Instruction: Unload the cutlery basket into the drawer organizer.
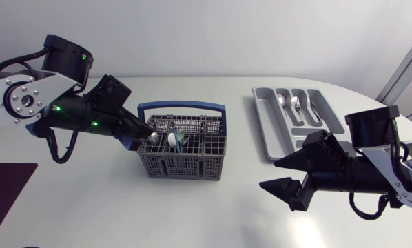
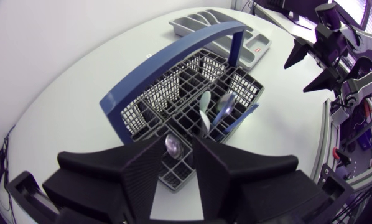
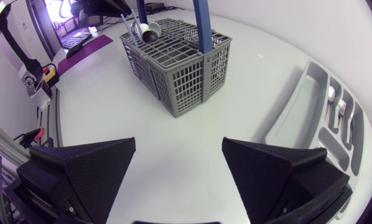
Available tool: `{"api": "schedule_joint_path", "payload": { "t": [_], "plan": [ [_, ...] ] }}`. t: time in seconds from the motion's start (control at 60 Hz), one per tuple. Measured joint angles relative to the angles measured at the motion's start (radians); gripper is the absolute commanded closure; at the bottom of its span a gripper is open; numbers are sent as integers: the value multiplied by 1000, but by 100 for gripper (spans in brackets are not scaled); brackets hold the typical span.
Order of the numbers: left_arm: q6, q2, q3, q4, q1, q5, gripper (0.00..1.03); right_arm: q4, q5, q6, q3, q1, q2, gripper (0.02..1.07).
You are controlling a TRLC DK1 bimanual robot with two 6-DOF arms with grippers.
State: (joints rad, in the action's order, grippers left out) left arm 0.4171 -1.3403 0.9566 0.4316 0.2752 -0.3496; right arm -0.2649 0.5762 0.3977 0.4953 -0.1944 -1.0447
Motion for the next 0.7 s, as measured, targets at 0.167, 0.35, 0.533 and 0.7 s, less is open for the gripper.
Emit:
{"api": "schedule_joint_path", "payload": {
  "t": [0.167,0.35,0.533,0.7],
  "plan": [
    [-29,-43,34,47,-47,-67,53,0,0,0,0,0,0,7],
    [-56,-128,75,91,-78,-122,54,0,0,0,0,0,0,7],
    [-79,-173,90,124,-78,-156,54,0,0,0,0,0,0,7],
    [-85,-181,104,129,-78,-167,63,0,0,0,0,1,0,7]
  ]
}}
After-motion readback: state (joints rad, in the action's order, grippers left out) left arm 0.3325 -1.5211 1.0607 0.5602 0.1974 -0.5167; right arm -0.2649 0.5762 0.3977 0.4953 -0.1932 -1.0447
